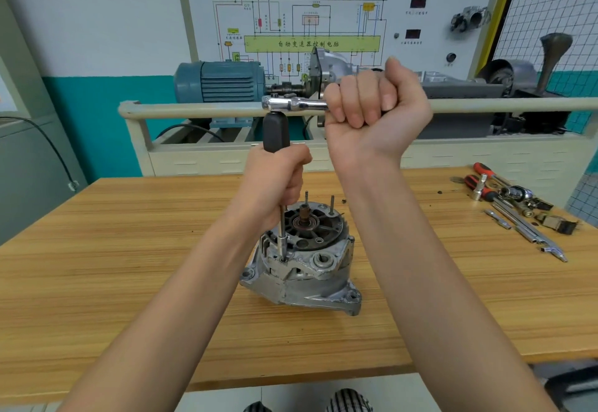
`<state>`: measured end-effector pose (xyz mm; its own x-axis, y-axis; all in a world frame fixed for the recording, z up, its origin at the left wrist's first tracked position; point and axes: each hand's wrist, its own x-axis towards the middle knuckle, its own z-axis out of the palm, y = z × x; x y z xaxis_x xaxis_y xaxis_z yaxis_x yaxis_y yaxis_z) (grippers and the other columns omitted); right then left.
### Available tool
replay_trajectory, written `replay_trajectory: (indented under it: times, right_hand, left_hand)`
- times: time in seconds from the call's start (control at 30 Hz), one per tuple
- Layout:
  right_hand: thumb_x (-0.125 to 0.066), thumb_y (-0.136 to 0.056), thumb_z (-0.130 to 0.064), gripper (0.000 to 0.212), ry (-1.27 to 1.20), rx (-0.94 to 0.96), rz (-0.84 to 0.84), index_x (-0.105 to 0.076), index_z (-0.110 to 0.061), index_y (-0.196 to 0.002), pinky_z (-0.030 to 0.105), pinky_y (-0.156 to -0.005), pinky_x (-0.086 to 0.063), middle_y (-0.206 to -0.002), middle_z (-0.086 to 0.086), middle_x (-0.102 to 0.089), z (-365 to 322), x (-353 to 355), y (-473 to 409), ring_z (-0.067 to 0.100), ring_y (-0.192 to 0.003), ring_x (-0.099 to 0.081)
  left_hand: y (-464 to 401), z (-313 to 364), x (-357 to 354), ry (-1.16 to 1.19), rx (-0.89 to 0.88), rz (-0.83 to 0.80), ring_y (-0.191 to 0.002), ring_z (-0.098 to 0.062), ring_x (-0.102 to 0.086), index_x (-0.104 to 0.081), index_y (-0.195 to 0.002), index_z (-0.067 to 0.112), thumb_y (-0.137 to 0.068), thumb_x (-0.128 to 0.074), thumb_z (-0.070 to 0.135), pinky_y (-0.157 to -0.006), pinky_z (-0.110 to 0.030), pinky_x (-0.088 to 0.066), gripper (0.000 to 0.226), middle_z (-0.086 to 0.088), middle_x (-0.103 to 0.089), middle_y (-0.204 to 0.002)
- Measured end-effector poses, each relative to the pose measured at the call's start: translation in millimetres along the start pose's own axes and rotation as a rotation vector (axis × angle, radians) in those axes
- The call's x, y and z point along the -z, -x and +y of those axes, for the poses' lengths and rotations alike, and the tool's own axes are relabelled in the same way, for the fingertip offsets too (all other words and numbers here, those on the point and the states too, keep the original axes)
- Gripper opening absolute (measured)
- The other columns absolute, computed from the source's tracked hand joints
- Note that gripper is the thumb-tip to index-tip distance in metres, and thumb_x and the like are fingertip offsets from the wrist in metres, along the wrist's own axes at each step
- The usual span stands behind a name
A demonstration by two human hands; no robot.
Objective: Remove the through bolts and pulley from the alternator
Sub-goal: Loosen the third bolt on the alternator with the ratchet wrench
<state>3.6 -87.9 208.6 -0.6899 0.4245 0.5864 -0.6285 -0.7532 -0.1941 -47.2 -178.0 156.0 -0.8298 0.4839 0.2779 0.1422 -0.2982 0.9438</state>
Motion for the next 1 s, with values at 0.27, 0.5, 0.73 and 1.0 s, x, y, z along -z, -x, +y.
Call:
replay_trajectory:
  times: [0.27, 0.5, 0.73, 1.0]
  right_hand:
    - [-0.036, -0.09, -0.006, 0.056, 0.222, 0.169, -0.234, -0.036, -0.02, -0.035, 0.025, -0.042, -0.019, -0.033, -0.007, -0.027, 11.0, -12.6, 15.8, 0.009, -0.034, -0.017]
    - [-0.036, -0.091, -0.016, 0.055, -0.279, -0.324, 0.06, -0.03, -0.015, -0.036, 0.02, -0.038, -0.016, -0.03, -0.003, -0.023, 0.0, 9.9, -19.0, 0.012, -0.026, -0.018]
    - [-0.034, -0.093, -0.012, 0.058, -0.13, -0.116, 0.108, -0.032, -0.018, -0.036, 0.019, -0.036, -0.019, -0.033, -0.005, -0.021, -1.1, 2.8, -6.6, 0.01, -0.028, -0.018]
    - [-0.029, -0.095, -0.005, 0.062, 0.222, 0.153, -0.179, -0.034, -0.021, -0.035, 0.025, -0.044, -0.021, -0.033, -0.007, -0.026, 6.0, -13.4, 22.7, 0.009, -0.034, -0.018]
  left_hand:
    - [2.3, -4.3, -1.2, -0.066, -0.109, 0.148, -0.032, -0.009, -0.017, -0.03, -0.053, 0.019, -0.082, -0.053, -0.005, -0.036, -0.014, -0.018, 0.044, 0.008, -0.024, -0.039]
    - [3.6, 5.9, 20.3, 0.053, 0.024, -0.471, -0.029, -0.006, -0.024, -0.038, -0.043, 0.02, -0.073, -0.06, 0.006, -0.036, -0.016, -0.02, 0.041, 0.008, -0.029, -0.035]
    - [2.1, 1.9, 8.9, 0.058, 0.011, -0.169, -0.029, -0.007, -0.016, -0.029, -0.043, 0.024, -0.087, -0.049, 0.0, -0.036, -0.015, -0.013, 0.054, 0.007, -0.023, -0.035]
    - [3.9, -5.2, -5.7, -0.109, -0.102, 0.231, -0.037, -0.012, -0.018, -0.029, -0.059, 0.018, -0.08, -0.055, 0.0, -0.04, -0.02, -0.018, 0.038, 0.001, -0.024, -0.047]
